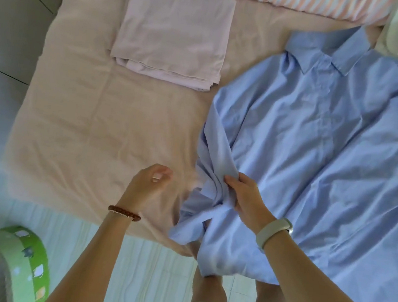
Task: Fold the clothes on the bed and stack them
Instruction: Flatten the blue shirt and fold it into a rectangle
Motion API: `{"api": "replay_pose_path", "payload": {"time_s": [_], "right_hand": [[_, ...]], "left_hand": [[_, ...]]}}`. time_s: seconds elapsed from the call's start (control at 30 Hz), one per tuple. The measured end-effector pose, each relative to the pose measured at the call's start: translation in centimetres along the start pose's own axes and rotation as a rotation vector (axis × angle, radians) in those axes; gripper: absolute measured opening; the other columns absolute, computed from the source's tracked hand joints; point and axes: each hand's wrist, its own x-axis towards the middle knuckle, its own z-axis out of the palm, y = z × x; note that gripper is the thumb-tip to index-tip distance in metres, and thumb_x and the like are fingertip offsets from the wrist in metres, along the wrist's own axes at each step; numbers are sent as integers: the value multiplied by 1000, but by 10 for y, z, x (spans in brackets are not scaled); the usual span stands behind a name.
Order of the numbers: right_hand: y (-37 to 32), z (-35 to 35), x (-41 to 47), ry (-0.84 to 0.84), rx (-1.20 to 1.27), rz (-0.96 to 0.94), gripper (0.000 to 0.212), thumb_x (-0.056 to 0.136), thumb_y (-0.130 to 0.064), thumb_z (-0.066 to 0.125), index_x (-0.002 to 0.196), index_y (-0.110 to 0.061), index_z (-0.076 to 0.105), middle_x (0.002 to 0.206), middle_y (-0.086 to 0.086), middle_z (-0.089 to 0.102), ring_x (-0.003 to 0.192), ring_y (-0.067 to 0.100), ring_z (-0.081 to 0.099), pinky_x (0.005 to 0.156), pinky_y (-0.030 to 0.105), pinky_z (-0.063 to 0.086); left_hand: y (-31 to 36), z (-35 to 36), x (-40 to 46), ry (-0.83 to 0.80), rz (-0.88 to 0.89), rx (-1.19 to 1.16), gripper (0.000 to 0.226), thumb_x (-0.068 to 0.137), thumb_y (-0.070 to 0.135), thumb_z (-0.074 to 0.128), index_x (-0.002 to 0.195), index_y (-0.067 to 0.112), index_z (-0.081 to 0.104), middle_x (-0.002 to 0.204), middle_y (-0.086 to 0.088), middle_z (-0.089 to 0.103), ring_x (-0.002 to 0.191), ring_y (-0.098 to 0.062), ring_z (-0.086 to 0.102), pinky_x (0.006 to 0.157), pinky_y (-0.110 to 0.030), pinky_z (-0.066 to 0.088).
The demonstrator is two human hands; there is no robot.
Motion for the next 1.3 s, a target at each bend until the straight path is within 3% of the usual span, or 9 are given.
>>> {"api": "replay_pose_path", "payload": {"time_s": [0.1, 0.27, 0.37, 0.53, 0.63, 0.73, 0.93, 1.13, 1.3], "right_hand": [[-21, -40, 1, 57, 239, -71, 13, 91, -11, 53, 82, -10, 63, 81, 10, 61, 76, 21, 57, 72, 33, 48], [-18, -104, 9, 622, 16, -225, 10, 92, -17, 54, 101, -17, 55, 91, 10, 56, 71, 16, 51, 77, 35, 43], [4, -107, 7, 556, -143, -170, 8, 90, -24, 55, 91, -16, 57, 87, 6, 61, 81, 23, 57, 78, 35, 47], [30, -87, 2, 417, -421, -7, 32, 83, -47, 56, 70, -20, 44, 61, -8, 51, 58, 12, 49, 47, 23, 31], [37, -84, 2, 394, -576, -15, 34, 89, -30, 52, 65, -20, 31, 62, -5, 42, 65, 24, 41, 50, 30, 26], [26, -102, 2, 439, -353, -103, 33, 92, -15, 47, 63, -15, 32, 58, -2, 37, 56, 19, 34, 43, 20, 28], [-10, -173, -21, 418, -177, -289, 22, 91, -14, 57, 69, -9, 60, 54, -1, 47, 50, 1, 41, 45, 12, 31], [-38, -255, -27, 301, -680, -32, 31, 87, -38, 61, 58, -26, 57, 60, -7, 54, 62, 13, 50, 56, 20, 38], [-62, -314, -12, 408, -911, -43, 37, 91, -37, 51, 59, -18, 47, 62, -4, 49, 78, 27, 55, 67, 32, 37]], "left_hand": [[6, 9, 20, 79, 39, -8, 12, 91, 16, 54, 100, 16, 61, 101, -2, 63, 91, -20, 62, 65, -13, 40], [47, 43, 56, 103, 336, 188, 21, 92, 12, 52, 111, 7, 61, 111, -5, 61, 88, -15, 57, 71, -10, 34], [83, 62, 85, 104, 504, 303, 26, 90, 6, 53, 115, 1, 59, 114, -17, 58, 100, -27, 57, 83, -19, 39], [122, 84, 137, -27, 646, 686, 42, 82, 10, 63, 124, 9, 57, 125, -15, 49, 117, -33, 42, 98, -32, 32], [129, 89, 152, -3, 697, 903, 32, 80, 10, 66, 112, 10, 65, 120, -16, 51, 115, -35, 40, 96, -38, 34], [144, 88, 155, 159, 787, 849, 11, 84, 6, 59, 90, 4, 68, 101, -18, 61, 99, -37, 49, 82, -41, 36], [180, 82, 141, 11, 762, 527, 9, 93, 7, 47, 95, 2, 55, 81, -16, 63, 76, -34, 57, 68, -34, 37], [227, 89, 132, 44, 904, 807, 24, 86, 24, 44, 83, 9, 63, 64, -10, 63, 71, -38, 60, 64, -33, 36], [239, 125, 144, 218, 858, 1063, 17, 91, 17, 47, 88, 11, 63, 87, -16, 66, 90, -36, 56, 85, -40, 29]]}}
